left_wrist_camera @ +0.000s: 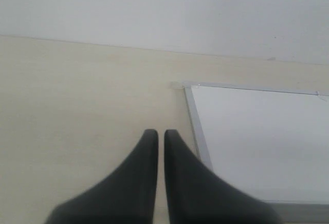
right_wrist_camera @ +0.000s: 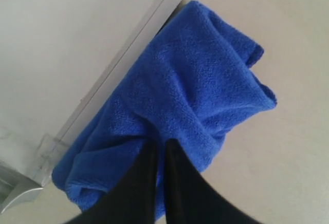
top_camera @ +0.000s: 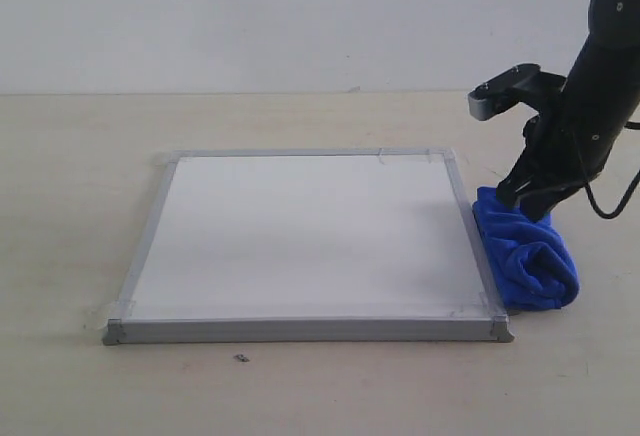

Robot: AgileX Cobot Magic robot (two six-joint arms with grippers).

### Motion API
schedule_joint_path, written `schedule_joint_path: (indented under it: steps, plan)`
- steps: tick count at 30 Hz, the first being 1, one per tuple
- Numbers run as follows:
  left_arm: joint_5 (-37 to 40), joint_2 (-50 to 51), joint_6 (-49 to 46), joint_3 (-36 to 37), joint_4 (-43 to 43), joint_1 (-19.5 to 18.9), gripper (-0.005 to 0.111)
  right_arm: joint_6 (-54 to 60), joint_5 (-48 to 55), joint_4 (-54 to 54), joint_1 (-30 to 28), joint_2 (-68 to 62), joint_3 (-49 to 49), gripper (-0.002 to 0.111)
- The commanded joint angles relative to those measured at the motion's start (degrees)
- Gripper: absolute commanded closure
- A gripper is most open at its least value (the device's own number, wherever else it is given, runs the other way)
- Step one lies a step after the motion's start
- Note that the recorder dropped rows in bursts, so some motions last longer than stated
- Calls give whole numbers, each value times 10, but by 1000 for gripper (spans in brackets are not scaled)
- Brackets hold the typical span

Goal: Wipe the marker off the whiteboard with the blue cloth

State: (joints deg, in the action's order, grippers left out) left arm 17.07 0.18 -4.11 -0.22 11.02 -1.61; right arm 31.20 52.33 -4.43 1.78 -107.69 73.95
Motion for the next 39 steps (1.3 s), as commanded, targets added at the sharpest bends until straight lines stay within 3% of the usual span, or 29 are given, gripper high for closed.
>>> schedule_joint_path:
  steps: [1, 23, 32, 39]
  plan:
    - [-2, -2, -1, 2, 3, -1, 102, -16, 24, 1, 1, -14, -4, 108]
    - [-2, -2, -1, 2, 3, -1, 102, -25, 53, -40, 1, 20, -88, 108]
    - [-2, -2, -1, 2, 3, -1, 102, -25, 34, -106, 2, 204, -93, 108]
    - [-2, -2, -1, 2, 3, -1, 102, -55, -69, -133, 2, 378, -177, 108]
